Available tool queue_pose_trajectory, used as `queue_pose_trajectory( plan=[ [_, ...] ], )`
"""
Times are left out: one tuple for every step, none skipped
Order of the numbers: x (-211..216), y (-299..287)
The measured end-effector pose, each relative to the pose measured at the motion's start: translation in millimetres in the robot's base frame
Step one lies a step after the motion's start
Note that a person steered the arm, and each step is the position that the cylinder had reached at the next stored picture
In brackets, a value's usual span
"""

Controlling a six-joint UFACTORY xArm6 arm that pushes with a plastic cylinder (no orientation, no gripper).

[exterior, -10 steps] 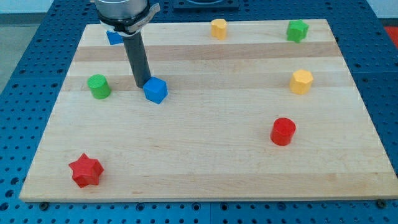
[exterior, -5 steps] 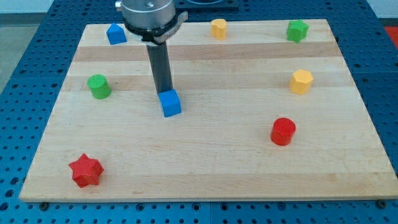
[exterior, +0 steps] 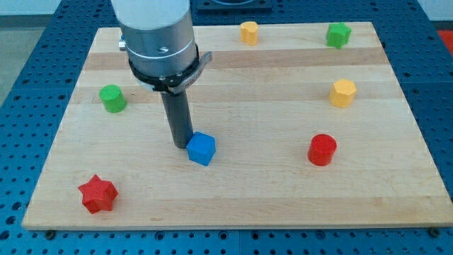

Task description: Move the cube to the bottom center

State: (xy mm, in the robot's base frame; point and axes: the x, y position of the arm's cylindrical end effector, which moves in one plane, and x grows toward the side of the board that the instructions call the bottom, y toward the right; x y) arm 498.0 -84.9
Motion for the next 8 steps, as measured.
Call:
queue_pose_trajectory(
  plan=[
    [6, 2],
    [6, 2],
    [6, 17],
    [6, 35],
    [6, 37],
    [-3, 47],
    [-22, 54],
    [-22, 56]
  ],
)
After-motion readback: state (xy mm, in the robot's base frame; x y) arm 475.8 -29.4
